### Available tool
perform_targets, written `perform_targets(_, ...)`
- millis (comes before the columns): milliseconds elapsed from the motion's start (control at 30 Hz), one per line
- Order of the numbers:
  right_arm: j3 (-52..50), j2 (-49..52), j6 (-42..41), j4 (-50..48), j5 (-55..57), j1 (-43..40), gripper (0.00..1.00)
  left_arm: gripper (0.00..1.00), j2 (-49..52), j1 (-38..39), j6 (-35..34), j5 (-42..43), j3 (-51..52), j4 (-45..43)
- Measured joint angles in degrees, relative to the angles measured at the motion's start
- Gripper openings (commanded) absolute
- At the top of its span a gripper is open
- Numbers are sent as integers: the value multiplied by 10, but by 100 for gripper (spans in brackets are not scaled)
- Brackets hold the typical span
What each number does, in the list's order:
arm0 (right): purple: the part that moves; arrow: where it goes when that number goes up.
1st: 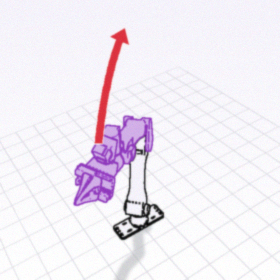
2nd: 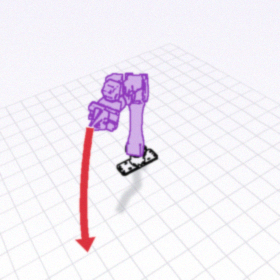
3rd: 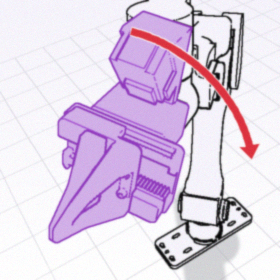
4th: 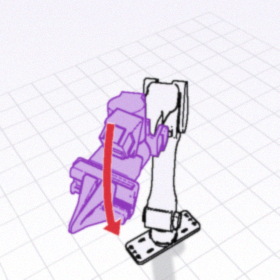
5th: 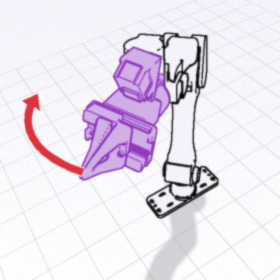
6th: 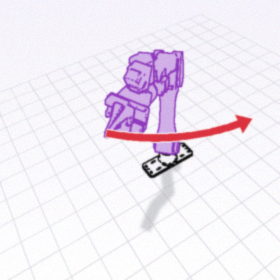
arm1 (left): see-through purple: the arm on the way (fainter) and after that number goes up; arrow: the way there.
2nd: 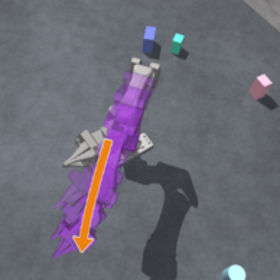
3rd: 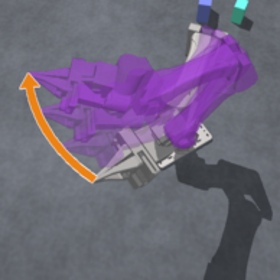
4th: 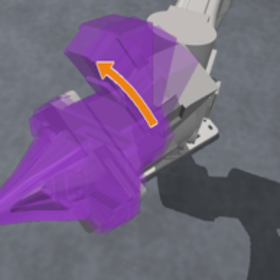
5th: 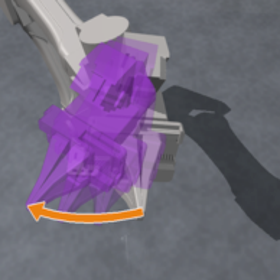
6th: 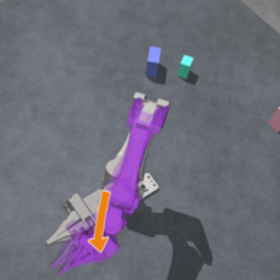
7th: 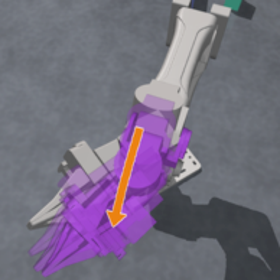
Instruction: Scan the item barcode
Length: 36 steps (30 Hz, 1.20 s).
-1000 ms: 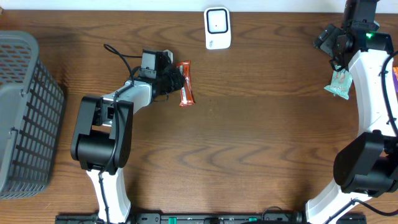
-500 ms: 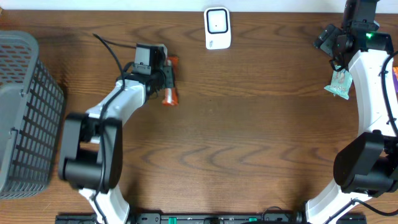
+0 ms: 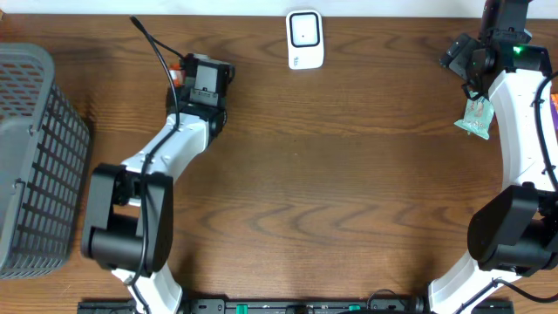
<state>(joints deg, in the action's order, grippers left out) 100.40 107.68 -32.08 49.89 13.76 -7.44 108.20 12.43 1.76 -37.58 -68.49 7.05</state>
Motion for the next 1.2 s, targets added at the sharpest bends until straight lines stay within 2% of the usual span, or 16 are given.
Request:
perform_targets(200,0,0,0,0,0,0,99,7,76,-23,16,-131,0,-73)
perform_targets(467,0,0,0,0,0,0,99,9,123,5,32,-181,0,-73)
perform_targets(600,0,0,0,0,0,0,99,17,123,52,32,-148,0,-61)
perform_targets(733,0,0,0,0,0,0,99,34,123,97,27,-73,0,-38)
perform_targets(933,0,0,0,0,0,0,99,35,123,121,9,-13,0,-37)
perform_targets(1200,0,0,0,0,0,0,99,64,104,107,-49,3,0,-19)
